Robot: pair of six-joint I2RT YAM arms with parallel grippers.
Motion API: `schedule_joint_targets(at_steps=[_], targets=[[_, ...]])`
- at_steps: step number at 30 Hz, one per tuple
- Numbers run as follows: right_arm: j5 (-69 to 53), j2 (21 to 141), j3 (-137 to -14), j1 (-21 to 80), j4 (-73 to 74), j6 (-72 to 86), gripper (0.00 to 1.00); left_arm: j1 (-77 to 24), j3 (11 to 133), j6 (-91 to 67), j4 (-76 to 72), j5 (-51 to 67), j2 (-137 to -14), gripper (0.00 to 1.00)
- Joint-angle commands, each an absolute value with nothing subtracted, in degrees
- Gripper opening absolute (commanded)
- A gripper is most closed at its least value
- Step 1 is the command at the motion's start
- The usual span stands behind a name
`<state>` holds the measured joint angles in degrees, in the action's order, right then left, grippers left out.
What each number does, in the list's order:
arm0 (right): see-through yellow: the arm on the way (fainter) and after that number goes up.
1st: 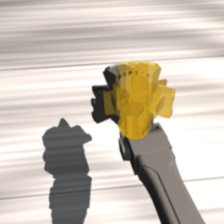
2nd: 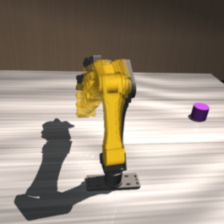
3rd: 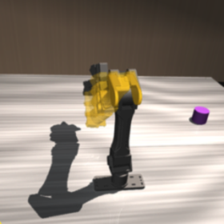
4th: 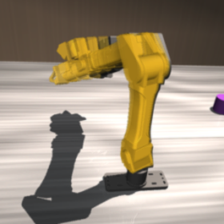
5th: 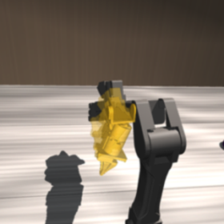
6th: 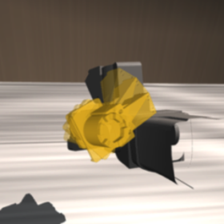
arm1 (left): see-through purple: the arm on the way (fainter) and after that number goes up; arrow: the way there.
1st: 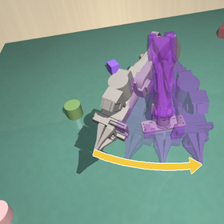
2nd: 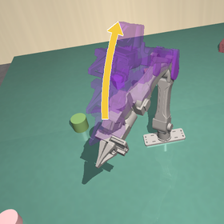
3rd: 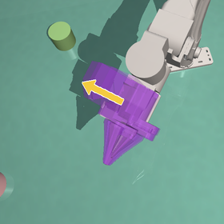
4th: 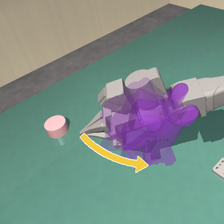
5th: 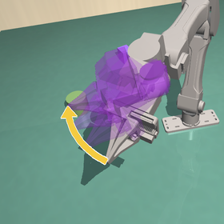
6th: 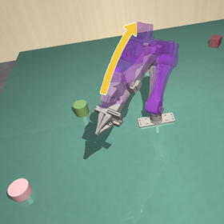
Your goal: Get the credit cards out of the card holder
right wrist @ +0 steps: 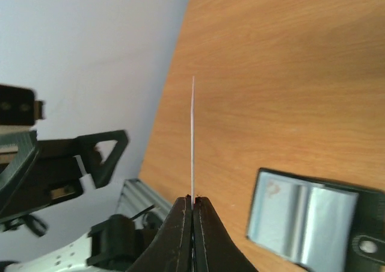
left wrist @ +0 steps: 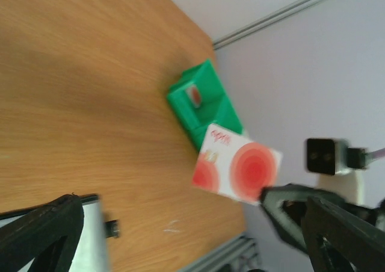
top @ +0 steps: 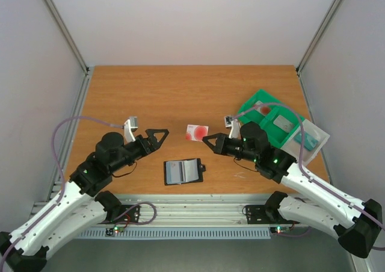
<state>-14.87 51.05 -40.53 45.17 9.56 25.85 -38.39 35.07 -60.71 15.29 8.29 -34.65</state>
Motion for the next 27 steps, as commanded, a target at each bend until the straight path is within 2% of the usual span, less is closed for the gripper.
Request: schedule_joint_targets(at_steps=[1,10,18,27], targets=[[-9.98,50.17,-43.9,42.99,18.87,19.96,0.01,-38.52,40.49,-48.69,31.47,1.37,-35.72,0.99],[-1.87,52.96,-48.05,37.93,26.46,14.99,0.01,-38.49,44.38,-36.53,39.45,-3.03,-40.72,0.99],[-2.27,57.81,-50.39,26.56,27.74,12.62,0.01,-38.37,48.34,-23.57,42.27,-2.28,-49.98,0.99],[-3.08,62.54,-52.08,12.55,28.2,10.02,0.01,-38.07,51.29,-22.53,43.02,2.66,-56.95,0.99]])
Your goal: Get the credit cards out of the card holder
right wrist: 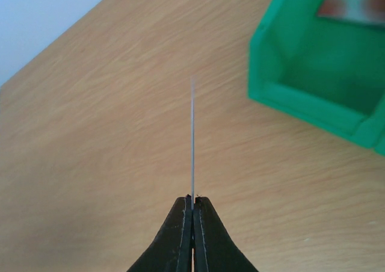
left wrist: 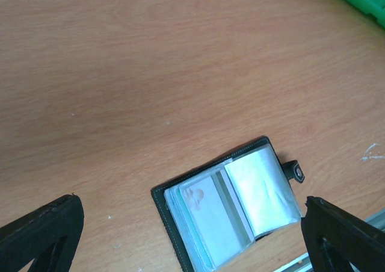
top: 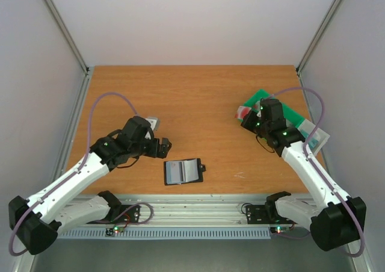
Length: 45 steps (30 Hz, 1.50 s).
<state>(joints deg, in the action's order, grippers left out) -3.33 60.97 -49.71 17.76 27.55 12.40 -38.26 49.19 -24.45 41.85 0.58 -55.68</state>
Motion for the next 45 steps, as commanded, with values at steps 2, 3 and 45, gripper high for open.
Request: schedule_joint_targets(at_steps=[2,3,45], targets=[[-4.16,64.22,-52.41,9.44,27.82,9.5,0.01,-38.05,51.64,-22.58,43.06,3.57,-56.85,0.99],[-4.54,65.11,-52.74,7.45,27.79,9.33,0.01,-37.98,51.67,-22.38,43.0,4.37,-56.6,0.99],[-9.34,100.28,-68.81,-5.16,16.24,11.23,0.01,-38.0,53.36,-16.26,48.62,0.26,-55.0,0.99]])
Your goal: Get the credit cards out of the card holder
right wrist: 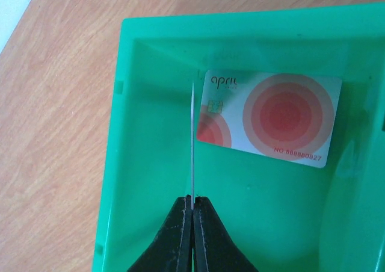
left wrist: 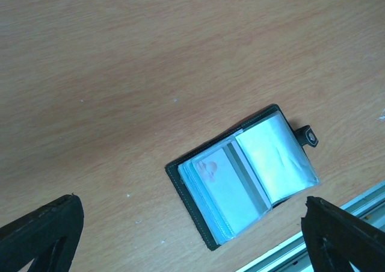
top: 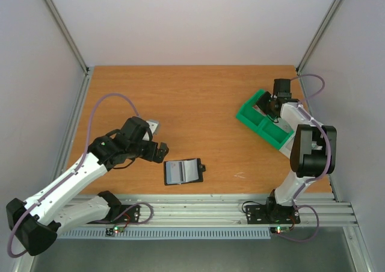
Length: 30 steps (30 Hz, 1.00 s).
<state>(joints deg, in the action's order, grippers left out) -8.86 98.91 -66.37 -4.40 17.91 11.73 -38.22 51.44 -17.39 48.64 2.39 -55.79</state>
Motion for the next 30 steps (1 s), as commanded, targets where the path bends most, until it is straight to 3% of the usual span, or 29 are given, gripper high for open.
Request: schedule_joint_targets(at_steps=[1,30], targets=[[-9.28,100.47,-69.04,-5.18,16.26,11.08,0.01,-37.97,53.55,-16.33,48.46,0.11,-55.14,0.99],[-11.27,106.17,-70.25,-6.5,13.57,12.29,0.04,-37.93,53.79,-15.56,48.78,-1.38,-56.29,0.99]])
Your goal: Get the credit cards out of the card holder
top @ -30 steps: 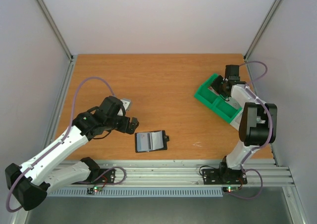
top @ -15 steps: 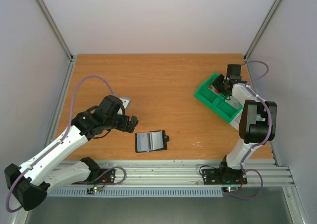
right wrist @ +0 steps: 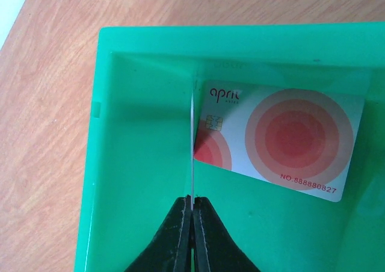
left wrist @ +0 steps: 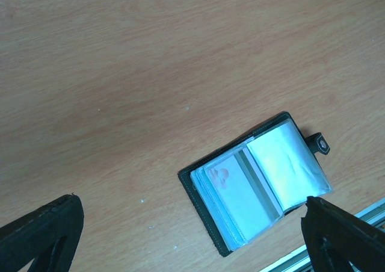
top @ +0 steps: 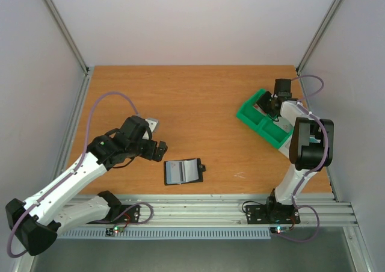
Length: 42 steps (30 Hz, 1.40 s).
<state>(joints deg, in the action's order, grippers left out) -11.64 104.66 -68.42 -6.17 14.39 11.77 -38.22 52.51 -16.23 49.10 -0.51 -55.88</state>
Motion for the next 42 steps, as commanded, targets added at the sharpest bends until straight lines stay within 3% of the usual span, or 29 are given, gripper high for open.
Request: schedule_joint_targets(at_steps=[1,8,24,31,42], targets=[[-11.19,106.29,-70.38,-6.5,13.73,12.36,0.05,-37.91,53.91,-15.48,48.86,-1.39,-56.4,0.99],[-9.93,105.97,-70.93,-6.5,15.45,13.0,0.12,-37.85,53.8,-15.68,49.23,-1.41,-56.39,0.99],[-5.72,104.7,-73.98,-6.5,22.74,12.84,0.16,-37.91,53.61,-16.85,49.24,0.9,-55.76,0.99],[-3.62,102.59,-76.23,-6.5,28.05,14.44,0.23,-37.89,53.17,-19.28,48.32,2.74,-56.54,0.99],[-13.63,94.77,-74.64,-6.46,32.69,17.87,0.28,-37.88,45.83,-27.88,39.65,9.42,-58.08,0.99]])
